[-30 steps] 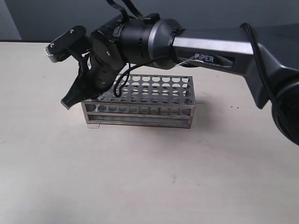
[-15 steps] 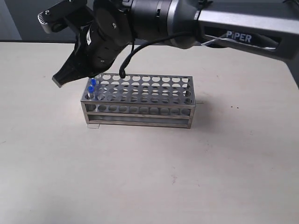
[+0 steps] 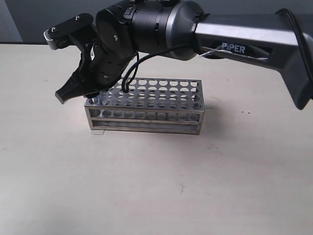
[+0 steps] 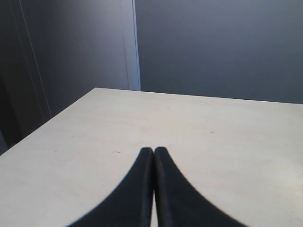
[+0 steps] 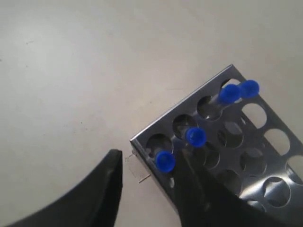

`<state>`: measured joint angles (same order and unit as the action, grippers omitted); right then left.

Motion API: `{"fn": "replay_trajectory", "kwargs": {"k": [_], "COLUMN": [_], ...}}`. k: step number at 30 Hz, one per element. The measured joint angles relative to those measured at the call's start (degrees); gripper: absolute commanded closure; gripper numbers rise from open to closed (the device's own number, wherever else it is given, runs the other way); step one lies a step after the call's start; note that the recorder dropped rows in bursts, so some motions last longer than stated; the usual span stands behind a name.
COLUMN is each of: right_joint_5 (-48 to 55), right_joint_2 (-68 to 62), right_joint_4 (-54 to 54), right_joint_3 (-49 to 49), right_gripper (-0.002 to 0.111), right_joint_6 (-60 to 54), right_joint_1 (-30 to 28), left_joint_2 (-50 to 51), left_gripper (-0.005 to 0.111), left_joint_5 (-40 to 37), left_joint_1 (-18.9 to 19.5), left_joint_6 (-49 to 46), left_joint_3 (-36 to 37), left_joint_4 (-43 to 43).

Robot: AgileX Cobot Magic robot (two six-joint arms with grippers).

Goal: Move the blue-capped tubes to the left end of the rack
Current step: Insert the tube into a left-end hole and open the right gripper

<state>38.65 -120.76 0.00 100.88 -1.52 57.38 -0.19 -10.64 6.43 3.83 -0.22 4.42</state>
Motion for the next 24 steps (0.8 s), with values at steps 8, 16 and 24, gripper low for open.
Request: {"fn": "replay_trajectory", "kwargs": {"k": [8,16,24], "right_joint_5": [-2.4,-3.8,-3.9], "right_joint_2": [-1.8,-3.0,-3.0], "right_joint_4": [0.6,0.0,0.0], "right_joint_3": [0.0,0.2,0.2], "right_gripper": [0.074,0.108,0.108], "right_joint_6": [0.0,0.0,0.0], "right_joint_1": [0.0,0.0,0.0], "left_joint_2": [0.0,0.0,0.0], "left_gripper": [0.106,0.106,0.106], "left_joint_5": [0.0,0.0,0.0], "left_joint_1": [0.0,0.0,0.0], "left_joint_6": [0.0,0.0,0.0], "left_joint_3": [0.0,0.0,0.0], "left_joint_4": [0.0,0.0,0.0]}}
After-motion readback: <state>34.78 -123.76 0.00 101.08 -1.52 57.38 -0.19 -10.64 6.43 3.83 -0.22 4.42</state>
